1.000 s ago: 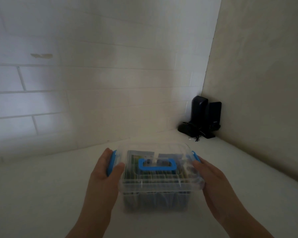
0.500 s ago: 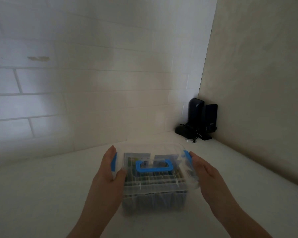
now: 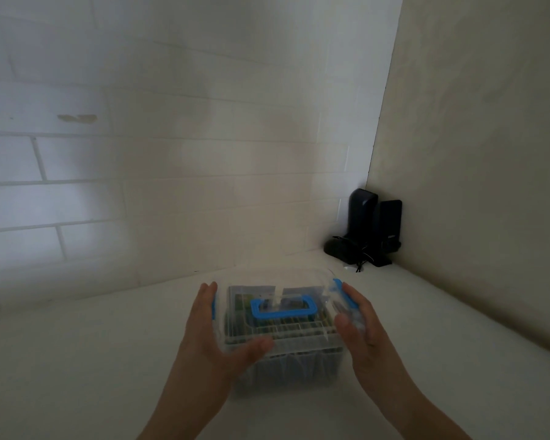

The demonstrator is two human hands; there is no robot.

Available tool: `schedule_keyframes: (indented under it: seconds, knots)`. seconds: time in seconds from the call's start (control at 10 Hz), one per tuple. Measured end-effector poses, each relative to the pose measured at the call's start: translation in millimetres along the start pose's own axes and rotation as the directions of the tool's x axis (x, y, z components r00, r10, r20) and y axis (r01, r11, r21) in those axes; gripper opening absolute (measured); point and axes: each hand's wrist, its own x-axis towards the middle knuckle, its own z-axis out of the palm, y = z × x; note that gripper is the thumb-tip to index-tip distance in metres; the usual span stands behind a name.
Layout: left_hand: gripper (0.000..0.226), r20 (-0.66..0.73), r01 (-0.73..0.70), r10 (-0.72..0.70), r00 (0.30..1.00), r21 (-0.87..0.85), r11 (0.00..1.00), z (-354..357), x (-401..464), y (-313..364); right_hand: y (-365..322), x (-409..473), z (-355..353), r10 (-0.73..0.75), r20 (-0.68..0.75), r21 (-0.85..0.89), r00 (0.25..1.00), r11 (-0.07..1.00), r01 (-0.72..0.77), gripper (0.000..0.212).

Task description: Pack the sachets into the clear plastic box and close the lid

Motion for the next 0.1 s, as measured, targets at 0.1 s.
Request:
schedule_keyframes:
  seconds: [0.1]
  knots:
    - [0.114, -0.003, 0.027, -0.027, 1.000, 0.021, 0.999, -7.0, -0.4, 4.6, -10.3, -4.9, -6.3, 0.016, 0.076, -0.023, 0.997, 1.000, -0.015, 0.065]
